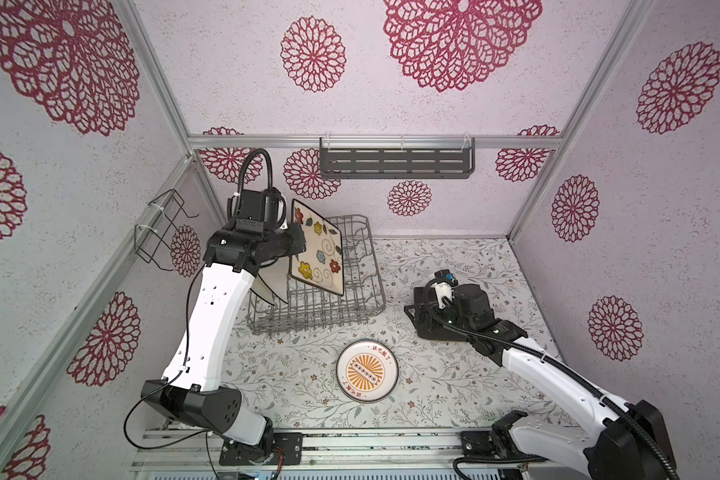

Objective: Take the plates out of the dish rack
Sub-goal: 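Lift the flowered plate over the black plate while the right gripper approaches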

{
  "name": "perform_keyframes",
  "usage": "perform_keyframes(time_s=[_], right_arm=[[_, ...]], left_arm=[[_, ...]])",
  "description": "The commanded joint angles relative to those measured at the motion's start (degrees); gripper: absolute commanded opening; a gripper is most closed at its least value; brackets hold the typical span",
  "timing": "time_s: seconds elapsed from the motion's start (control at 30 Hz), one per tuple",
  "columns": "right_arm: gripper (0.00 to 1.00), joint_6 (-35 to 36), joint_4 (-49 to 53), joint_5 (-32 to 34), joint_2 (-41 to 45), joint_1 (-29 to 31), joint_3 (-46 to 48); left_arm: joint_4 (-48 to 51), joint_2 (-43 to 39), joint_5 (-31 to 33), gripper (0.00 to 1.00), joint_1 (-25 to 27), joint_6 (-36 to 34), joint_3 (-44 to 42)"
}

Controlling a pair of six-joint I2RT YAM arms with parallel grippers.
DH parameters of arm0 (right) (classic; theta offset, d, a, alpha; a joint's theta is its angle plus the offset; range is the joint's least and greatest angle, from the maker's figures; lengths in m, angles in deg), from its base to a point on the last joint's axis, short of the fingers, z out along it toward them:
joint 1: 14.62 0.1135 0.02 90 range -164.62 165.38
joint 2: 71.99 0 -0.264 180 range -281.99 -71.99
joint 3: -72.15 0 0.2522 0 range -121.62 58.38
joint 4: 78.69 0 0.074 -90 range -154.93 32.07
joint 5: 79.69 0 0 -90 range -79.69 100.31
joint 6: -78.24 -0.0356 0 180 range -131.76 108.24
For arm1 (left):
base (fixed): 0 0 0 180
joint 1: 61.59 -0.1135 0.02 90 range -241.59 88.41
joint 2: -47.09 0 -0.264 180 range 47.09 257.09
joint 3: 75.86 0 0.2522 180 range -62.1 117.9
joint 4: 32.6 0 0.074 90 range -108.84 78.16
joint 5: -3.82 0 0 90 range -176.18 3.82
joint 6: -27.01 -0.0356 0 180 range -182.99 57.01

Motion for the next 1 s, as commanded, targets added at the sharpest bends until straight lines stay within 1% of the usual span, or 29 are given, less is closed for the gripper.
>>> perform_keyframes(time_s=[0.0,0.17,0.27,0.4,0.53,0.6,0.8,0.97], right_arm=[[0.98,-3.13,-4.15,-4.3,2.93,-1.28,2.18],[0.99,-6.83,-6.96,-8.96,6.77,-5.4,6.53],[0.99,-7.22,-5.83,-10.43,9.24,-7.82,7.27],[0.99,-7.51,-2.44,-10.2,11.87,-11.13,7.03],[0.99,-8.84,1.63,-8.74,13.27,-15.56,7.0],[0.99,-9.54,2.95,-9.65,13.4,-17.95,7.31],[0.99,-10.98,3.55,-9.97,14.67,-22.12,9.14],[0.99,-11.68,5.63,-7.79,16.22,-25.52,10.09]], left_arm=[[-14.67,-6.23,-5.22,0.0,0.39,5.07,-3.89],[-21.07,-11.72,-7.95,0.0,1.16,9.39,-12.31],[-23.76,-13.21,-9.33,0.0,2.56,11.3,-15.58],[-26.95,-13.79,-9.83,0.0,5.22,13.36,-18.7],[-29.66,-13.21,-9.97,0.0,8.07,13.79,-20.29],[-30.31,-13.0,-9.41,0.0,8.81,14.03,-20.76],[-35.23,-12.53,-9.25,0.0,11.04,15.97,-23.23],[-39.0,-8.72,-10.08,0.0,13.62,16.37,-22.34]])
